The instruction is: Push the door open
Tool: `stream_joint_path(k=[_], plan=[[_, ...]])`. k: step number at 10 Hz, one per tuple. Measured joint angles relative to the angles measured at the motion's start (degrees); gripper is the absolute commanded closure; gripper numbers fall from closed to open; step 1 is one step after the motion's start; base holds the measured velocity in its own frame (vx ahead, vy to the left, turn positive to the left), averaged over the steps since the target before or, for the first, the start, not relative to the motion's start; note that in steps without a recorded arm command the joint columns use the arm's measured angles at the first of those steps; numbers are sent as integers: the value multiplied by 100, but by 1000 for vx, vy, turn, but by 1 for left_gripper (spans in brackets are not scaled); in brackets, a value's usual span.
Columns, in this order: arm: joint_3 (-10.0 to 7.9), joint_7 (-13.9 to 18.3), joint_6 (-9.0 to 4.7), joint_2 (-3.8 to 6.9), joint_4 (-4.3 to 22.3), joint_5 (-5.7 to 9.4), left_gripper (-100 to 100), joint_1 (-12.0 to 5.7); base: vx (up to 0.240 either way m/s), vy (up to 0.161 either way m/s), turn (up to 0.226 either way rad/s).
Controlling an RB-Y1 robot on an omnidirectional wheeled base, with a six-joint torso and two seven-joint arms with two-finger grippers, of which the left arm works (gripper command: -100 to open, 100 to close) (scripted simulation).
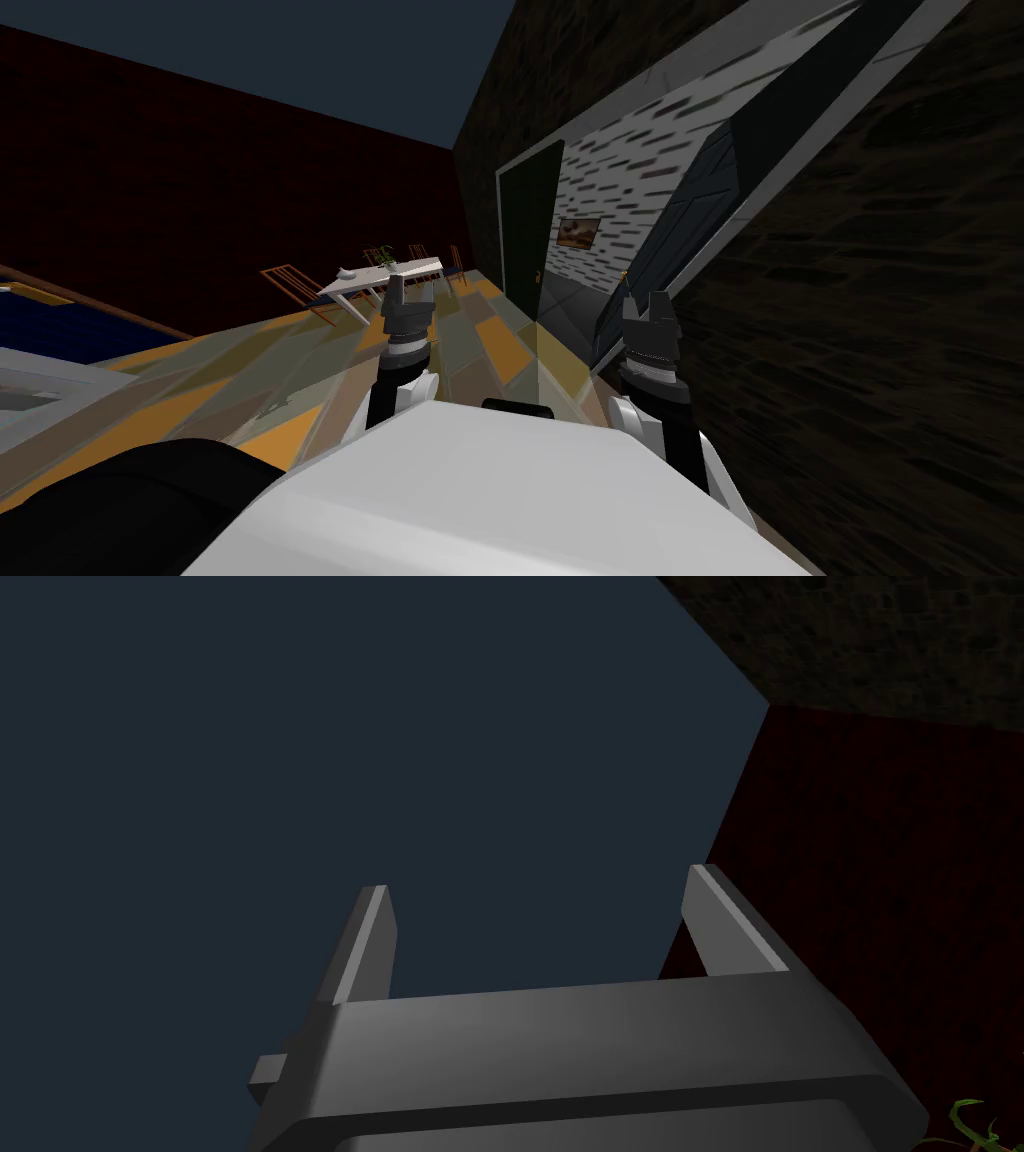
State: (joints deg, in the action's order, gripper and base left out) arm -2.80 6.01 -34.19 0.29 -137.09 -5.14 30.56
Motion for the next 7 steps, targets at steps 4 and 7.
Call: stream_joint_path(k=[4, 7], plan=[[72, 13, -80, 102, 454, -11, -100, -163, 112, 19, -74], [123, 39, -92, 187, 812, -14, -100, -321, 137, 14, -69]])
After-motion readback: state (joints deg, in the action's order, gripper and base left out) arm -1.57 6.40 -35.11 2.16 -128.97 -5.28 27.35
